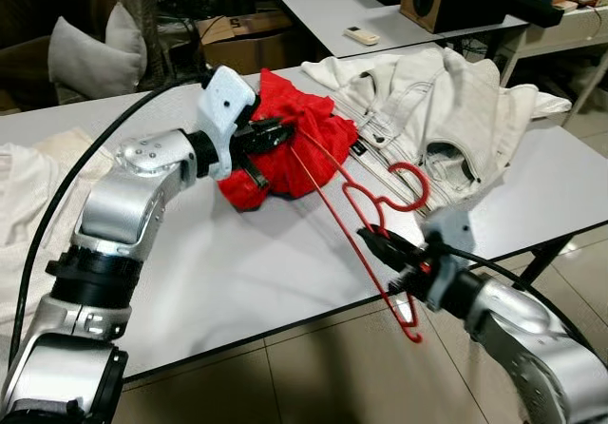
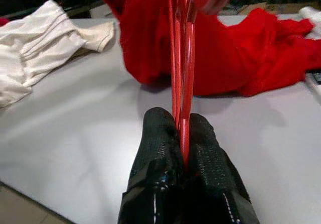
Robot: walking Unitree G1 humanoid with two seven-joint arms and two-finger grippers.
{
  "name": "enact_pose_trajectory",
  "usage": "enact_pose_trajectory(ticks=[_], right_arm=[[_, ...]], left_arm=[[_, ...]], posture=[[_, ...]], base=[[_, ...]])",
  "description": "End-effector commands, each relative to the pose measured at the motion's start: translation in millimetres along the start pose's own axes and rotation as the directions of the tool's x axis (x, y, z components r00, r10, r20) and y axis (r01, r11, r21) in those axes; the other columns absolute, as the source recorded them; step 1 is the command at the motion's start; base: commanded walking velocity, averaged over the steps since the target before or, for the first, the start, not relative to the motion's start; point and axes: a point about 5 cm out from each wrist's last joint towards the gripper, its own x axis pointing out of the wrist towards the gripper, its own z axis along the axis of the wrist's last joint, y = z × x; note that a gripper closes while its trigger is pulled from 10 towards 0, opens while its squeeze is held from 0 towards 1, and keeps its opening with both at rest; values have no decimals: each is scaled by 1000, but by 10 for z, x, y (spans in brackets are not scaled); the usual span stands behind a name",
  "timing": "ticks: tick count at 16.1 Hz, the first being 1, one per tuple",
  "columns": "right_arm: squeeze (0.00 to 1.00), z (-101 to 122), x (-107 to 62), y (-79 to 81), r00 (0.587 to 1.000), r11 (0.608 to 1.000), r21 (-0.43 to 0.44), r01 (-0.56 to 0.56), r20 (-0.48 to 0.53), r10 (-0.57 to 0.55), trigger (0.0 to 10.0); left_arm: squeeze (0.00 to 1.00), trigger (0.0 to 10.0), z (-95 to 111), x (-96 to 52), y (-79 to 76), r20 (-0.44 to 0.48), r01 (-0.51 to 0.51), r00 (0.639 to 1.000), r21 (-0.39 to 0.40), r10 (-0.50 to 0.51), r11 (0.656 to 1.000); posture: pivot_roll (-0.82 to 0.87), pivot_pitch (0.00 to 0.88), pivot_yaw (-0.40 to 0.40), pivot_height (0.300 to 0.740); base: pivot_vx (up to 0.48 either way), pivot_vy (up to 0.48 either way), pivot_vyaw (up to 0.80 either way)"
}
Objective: Hang hanger
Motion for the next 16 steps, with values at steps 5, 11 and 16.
enact_pose_trajectory(ticks=[5, 11, 16], right_arm=[[0, -294, 19, -141, 964, 986, 22, 163, -218, -154, 10000], [0, 16, -85, -571, 908, 908, 7, 419, -36, -418, 10000], [0, 126, -70, -443, 956, 957, 24, 289, 41, -290, 10000]], left_arm=[[0, 0, 265, -82, 100, 100, -38, 994, -47, 43, 998], [0, 0, 352, -267, 329, 99, -119, 988, -32, 122, 992], [0, 0, 420, -346, 403, 153, -105, 983, -10, 105, 994]], posture=[[-128, 0, 58, 740], [-127, 0, 56, 740], [-124, 0, 60, 740]], base=[[0, 0, 0], [0, 0, 0], [0, 0, 0]])
